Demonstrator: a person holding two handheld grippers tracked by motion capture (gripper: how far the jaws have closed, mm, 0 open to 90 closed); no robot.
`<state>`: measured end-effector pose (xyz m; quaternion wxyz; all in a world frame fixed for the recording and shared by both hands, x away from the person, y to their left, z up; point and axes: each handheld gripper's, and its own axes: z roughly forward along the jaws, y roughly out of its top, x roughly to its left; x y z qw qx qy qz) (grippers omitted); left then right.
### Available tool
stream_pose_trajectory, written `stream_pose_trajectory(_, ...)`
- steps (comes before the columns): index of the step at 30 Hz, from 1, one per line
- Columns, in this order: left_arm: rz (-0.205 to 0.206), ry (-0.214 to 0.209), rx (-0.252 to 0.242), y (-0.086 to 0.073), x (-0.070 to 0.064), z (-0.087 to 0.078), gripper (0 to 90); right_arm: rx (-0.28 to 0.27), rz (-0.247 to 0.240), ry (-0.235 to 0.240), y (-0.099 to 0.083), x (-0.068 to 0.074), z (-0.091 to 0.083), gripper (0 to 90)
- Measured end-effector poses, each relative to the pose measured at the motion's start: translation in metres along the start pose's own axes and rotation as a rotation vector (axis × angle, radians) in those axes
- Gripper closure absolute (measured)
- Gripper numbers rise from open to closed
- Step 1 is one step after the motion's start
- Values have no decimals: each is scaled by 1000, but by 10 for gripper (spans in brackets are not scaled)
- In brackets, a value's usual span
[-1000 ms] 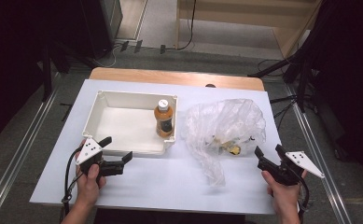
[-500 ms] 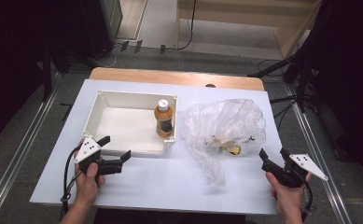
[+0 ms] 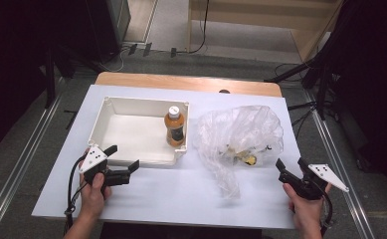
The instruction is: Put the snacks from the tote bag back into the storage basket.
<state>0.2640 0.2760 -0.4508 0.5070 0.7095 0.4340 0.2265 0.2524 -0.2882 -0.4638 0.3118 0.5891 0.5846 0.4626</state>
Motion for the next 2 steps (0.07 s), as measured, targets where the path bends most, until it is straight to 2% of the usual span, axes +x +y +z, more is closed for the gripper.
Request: stream_pose_trajectory(2, 1, -1, 0, 0, 0, 0, 15, -2, 0, 3, 0, 0, 1, 193)
